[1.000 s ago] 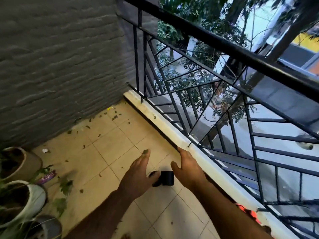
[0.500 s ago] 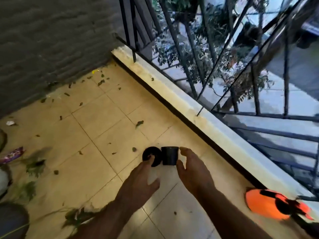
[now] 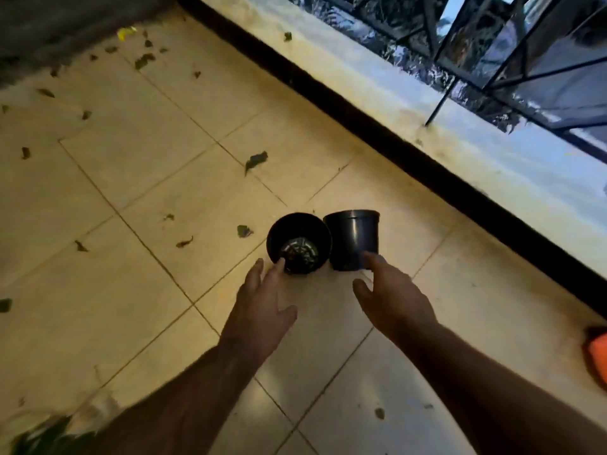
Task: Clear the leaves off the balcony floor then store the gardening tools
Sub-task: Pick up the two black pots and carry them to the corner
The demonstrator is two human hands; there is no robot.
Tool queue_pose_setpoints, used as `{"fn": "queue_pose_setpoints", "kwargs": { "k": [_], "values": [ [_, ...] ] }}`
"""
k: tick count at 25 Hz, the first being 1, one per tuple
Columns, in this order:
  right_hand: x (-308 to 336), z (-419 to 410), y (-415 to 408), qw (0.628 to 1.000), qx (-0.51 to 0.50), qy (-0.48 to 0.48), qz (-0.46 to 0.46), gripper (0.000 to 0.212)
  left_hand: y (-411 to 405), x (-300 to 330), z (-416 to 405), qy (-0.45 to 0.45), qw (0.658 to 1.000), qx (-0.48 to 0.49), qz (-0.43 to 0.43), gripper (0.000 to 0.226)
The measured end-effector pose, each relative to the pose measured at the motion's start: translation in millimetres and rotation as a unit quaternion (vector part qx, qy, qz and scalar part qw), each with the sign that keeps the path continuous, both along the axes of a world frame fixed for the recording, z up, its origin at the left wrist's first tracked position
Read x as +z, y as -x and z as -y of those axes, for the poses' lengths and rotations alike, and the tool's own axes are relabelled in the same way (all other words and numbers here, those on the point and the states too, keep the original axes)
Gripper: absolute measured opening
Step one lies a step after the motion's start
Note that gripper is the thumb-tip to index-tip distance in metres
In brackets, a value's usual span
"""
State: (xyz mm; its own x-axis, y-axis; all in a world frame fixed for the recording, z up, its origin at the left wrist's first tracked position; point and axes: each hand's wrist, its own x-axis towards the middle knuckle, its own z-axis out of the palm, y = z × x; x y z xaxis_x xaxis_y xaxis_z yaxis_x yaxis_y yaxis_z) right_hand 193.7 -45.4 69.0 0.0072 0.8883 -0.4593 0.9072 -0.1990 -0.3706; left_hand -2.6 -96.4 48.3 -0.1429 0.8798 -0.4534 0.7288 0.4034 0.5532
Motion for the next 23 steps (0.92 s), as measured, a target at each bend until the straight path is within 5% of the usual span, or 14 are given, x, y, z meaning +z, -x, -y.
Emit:
{"fn": "queue_pose_setpoints", "kwargs": {
  "k": [7,13,23],
  "values": [
    [-51,-65,20,0.995,-0.033,-0.089,-0.009,0.084,4,-58,-37,-0.033,0.999,0.014,-0.012,0.086],
    [-70,-90,22,0.998,-0.043,-0.041,0.002,0.072,8,-64,-52,-0.033,0.999,0.017,-0.033,0.032],
    [53,-2,22,0.986,-0.101,-0.094,-0.097,0.038,16,88,-11,-0.053,0.994,0.093,-0.004,0.053]
  ]
}}
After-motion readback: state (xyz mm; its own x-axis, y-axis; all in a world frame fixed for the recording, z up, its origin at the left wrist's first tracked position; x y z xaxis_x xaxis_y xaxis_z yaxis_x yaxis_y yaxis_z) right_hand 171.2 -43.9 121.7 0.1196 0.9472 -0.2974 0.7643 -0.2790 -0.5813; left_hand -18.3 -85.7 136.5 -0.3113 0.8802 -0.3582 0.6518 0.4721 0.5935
